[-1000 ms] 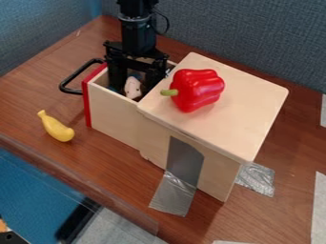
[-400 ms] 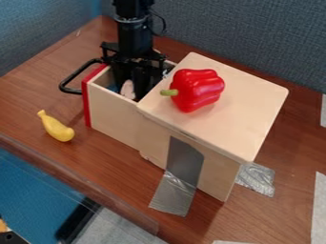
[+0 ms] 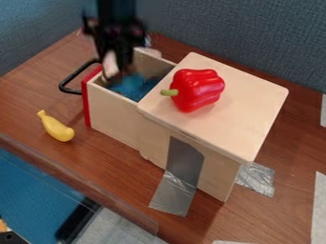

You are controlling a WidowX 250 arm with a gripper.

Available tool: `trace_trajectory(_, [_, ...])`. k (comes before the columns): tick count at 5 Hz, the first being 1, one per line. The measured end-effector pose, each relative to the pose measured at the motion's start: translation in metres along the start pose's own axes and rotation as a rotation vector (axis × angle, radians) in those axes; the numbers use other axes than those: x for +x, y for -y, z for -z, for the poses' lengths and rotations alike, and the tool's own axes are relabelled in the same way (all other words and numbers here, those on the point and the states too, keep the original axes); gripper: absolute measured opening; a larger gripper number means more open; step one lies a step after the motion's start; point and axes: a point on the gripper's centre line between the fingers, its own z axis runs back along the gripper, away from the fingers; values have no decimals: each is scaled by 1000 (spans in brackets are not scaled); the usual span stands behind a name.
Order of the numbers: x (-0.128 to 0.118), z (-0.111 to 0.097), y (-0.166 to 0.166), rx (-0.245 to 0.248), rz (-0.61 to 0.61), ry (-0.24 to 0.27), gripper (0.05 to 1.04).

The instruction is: Take the toy out of the drawer and place it at the bottom left corner of the table

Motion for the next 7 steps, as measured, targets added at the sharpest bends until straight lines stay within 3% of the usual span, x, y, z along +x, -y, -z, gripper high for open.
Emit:
trace_trajectory(1, [-10, -29, -23, 23, -4, 42, 322])
trace_trajectory(2, [-20, -44, -64, 78, -58, 76, 322])
trace_trajectory(3, [-31, -38, -100, 134, -100, 60, 322])
trace_trajectory(4, [-44, -24, -132, 206, -104, 31, 322])
trace_trajectory(6, [-59, 22, -164, 280, -102, -26, 322])
trace_trajectory(7, [-69, 41, -176, 291, -112, -52, 322])
